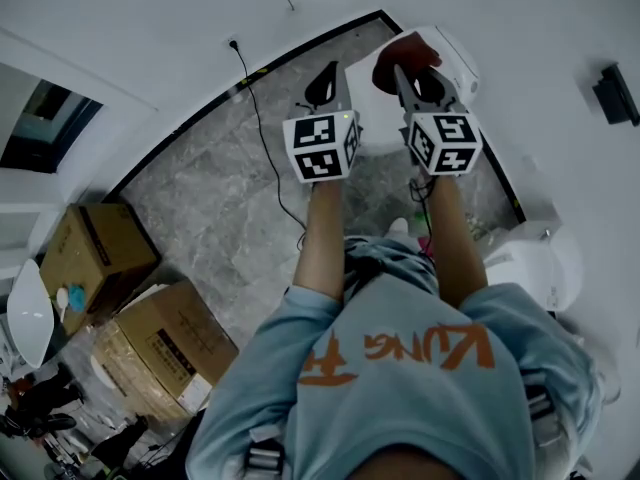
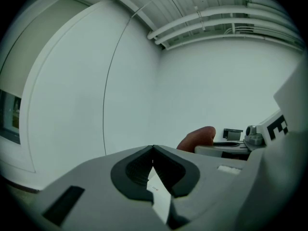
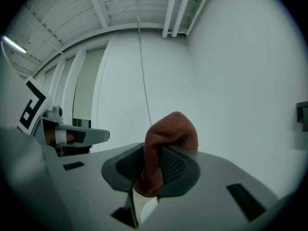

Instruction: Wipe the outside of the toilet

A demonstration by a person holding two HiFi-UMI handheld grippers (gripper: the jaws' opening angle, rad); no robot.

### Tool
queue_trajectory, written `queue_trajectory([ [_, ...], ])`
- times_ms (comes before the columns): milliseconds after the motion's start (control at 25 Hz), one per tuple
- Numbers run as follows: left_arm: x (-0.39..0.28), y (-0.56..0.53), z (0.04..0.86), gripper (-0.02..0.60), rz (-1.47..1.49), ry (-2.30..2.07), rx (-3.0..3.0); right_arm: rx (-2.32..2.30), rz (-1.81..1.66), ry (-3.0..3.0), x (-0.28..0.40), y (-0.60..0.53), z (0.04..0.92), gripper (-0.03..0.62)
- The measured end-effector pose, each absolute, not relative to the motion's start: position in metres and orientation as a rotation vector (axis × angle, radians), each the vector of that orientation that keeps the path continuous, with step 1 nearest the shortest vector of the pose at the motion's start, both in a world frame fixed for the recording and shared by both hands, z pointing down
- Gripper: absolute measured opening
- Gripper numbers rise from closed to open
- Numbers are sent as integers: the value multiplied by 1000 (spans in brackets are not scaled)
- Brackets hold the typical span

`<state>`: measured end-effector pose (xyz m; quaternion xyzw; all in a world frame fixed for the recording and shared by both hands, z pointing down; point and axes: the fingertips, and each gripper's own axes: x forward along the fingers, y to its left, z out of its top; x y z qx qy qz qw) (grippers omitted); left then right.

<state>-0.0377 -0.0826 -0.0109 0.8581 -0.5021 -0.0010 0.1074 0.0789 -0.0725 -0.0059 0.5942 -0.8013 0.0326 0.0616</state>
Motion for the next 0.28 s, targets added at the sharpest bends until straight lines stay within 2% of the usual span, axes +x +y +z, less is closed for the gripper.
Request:
queue_trajectory([
  [280, -28, -82, -13, -6, -4, -1468, 2540, 1799, 72, -2419, 85, -73, -13, 72],
])
